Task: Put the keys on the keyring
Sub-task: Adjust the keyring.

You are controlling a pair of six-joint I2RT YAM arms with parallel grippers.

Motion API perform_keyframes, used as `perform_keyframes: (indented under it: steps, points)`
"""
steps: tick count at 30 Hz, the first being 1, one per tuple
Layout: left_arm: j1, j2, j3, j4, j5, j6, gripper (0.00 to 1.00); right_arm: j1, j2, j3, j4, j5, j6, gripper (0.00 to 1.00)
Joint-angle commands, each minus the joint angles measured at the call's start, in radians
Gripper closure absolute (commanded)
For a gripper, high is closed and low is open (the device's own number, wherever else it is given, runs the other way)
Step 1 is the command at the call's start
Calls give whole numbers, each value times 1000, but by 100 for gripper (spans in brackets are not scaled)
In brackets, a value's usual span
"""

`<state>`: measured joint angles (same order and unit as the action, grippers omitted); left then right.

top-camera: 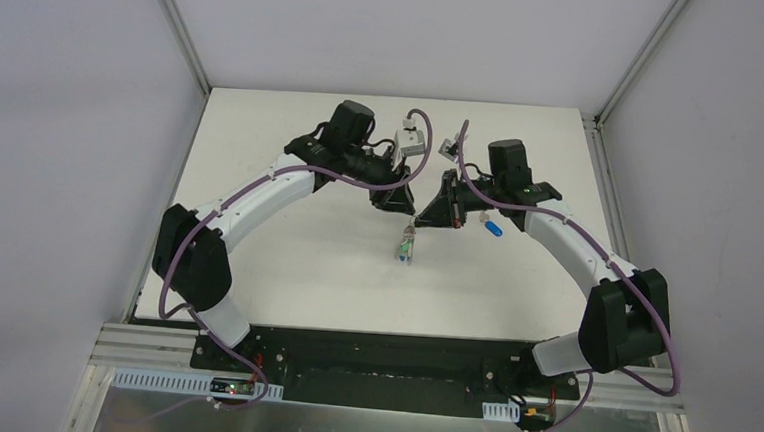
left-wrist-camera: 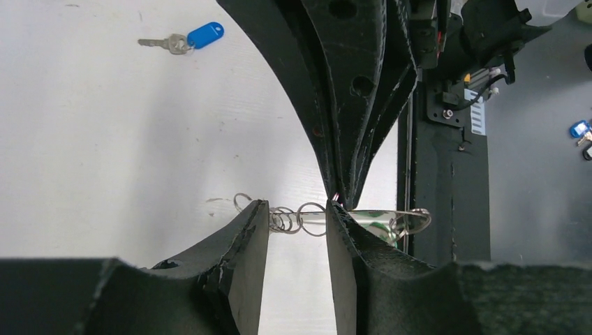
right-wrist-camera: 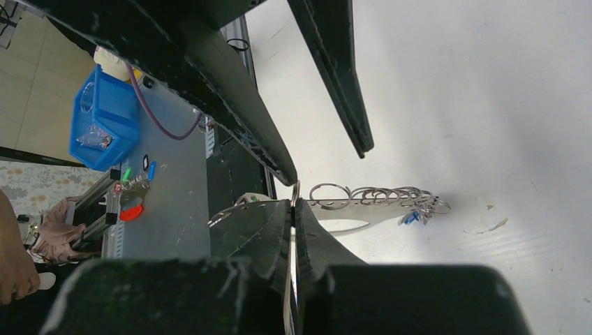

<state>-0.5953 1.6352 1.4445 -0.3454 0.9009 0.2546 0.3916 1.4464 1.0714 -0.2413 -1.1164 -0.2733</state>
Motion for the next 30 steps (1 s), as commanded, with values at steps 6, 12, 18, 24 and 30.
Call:
perform_keyframes:
  steps: [6, 12, 18, 24, 30]
  points:
    - [-9, -7, -28, 39, 129, 32, 68, 8, -42, 11, 19, -53, -20, 100]
    - [-18, 14, 0, -14, 146, 71, 73, 11, -36, 16, 17, -51, -17, 100]
    - [-25, 36, 25, -86, 155, 132, 78, 16, -33, 19, 16, -51, -17, 100]
    - [-33, 60, 57, -123, 170, 160, 87, 20, -23, 24, 12, -51, -17, 100]
    - [-35, 84, 86, -139, 188, 154, 100, 23, -16, 30, 12, -43, -12, 100]
